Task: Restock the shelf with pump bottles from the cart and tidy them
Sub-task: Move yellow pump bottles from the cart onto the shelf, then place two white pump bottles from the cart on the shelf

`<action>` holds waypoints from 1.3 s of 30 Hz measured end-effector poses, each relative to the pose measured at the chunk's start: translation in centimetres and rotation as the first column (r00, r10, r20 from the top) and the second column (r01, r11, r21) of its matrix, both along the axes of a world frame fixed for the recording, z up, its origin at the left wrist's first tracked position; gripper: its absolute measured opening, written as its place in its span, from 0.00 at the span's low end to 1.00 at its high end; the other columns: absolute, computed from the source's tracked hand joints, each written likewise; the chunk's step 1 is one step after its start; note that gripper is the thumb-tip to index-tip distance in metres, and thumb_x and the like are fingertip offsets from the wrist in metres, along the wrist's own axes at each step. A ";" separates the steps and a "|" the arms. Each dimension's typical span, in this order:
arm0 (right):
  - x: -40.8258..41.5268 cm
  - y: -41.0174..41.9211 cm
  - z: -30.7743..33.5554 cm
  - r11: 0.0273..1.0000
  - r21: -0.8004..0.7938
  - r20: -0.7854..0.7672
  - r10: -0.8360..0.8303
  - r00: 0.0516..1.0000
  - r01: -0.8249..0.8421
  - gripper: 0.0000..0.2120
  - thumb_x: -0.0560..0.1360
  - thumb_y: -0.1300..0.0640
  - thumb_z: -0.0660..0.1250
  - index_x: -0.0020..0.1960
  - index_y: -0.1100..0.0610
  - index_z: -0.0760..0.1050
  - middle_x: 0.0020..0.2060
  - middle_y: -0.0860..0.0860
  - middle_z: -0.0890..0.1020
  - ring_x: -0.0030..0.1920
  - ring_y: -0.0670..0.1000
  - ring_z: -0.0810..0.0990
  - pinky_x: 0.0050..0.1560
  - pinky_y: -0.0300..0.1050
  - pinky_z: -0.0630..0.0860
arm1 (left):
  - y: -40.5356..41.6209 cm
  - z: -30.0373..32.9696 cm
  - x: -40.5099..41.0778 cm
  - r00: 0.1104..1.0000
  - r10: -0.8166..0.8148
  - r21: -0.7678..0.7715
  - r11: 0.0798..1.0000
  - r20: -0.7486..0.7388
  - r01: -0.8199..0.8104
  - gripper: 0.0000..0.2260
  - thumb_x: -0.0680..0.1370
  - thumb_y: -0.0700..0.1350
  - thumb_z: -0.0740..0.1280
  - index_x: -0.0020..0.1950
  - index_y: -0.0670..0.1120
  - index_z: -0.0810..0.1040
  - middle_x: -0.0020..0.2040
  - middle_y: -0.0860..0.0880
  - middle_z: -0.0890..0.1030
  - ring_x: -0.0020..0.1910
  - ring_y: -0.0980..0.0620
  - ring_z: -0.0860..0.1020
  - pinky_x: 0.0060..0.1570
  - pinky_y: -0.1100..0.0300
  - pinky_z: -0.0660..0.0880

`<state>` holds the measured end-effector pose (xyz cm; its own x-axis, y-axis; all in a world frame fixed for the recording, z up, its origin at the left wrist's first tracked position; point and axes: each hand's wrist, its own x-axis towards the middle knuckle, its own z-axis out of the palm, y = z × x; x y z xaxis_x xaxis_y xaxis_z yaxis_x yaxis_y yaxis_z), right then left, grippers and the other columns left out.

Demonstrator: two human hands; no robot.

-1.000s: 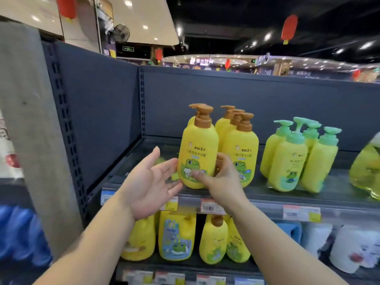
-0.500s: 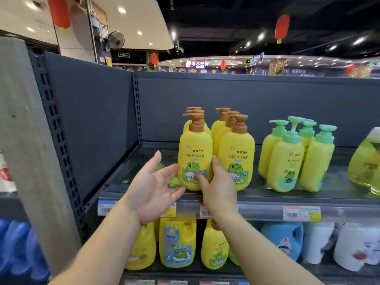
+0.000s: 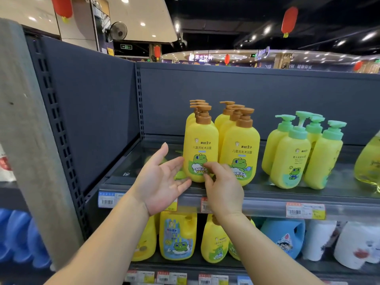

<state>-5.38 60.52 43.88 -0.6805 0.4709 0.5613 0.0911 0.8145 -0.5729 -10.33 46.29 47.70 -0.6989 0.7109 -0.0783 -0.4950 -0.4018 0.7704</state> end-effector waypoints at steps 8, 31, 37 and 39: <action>0.8 -0.7 -0.4 0.996 0.028 -0.166 0.090 0.982 -0.086 0.11 0.74 0.57 0.69 0.57 0.52 0.79 0.46 0.49 0.81 0.45 0.50 0.80 0.42 0.45 0.76 | -1.6 0.2 1.0 1.000 0.002 0.007 1.000 -0.003 -0.002 0.36 0.76 0.63 0.58 0.77 0.44 0.57 0.78 0.48 0.58 0.77 0.39 0.53 0.74 0.45 0.55; -2.2 -52.7 -25.3 0.496 -0.570 0.481 0.848 0.223 -0.655 0.08 0.71 0.55 0.72 0.35 0.48 0.76 0.33 0.45 0.81 0.36 0.45 0.79 0.34 0.28 0.71 | -53.2 -26.7 11.4 0.245 0.969 -0.583 0.208 0.014 -0.786 0.08 0.79 0.45 0.63 0.56 0.48 0.77 0.54 0.47 0.81 0.52 0.51 0.79 0.51 0.55 0.75; -3.2 -55.5 -37.3 0.566 -0.555 0.706 0.708 0.015 -0.610 0.09 0.70 0.59 0.71 0.47 0.50 0.74 0.45 0.46 0.80 0.45 0.46 0.77 0.43 0.33 0.72 | -55.9 -34.9 9.9 0.143 0.987 -0.707 0.150 0.069 -0.691 0.08 0.79 0.39 0.63 0.52 0.52 0.77 0.52 0.53 0.79 0.51 0.53 0.77 0.57 0.52 0.73; -3.6 -55.5 -40.8 0.568 -0.554 0.734 0.678 -0.035 -0.608 0.16 0.71 0.60 0.72 0.56 0.52 0.72 0.47 0.43 0.76 0.46 0.42 0.75 0.41 0.26 0.68 | -56.7 -36.9 9.4 0.130 0.988 -0.723 0.147 0.080 -0.675 0.10 0.79 0.38 0.62 0.50 0.54 0.77 0.52 0.52 0.79 0.50 0.55 0.76 0.54 0.54 0.73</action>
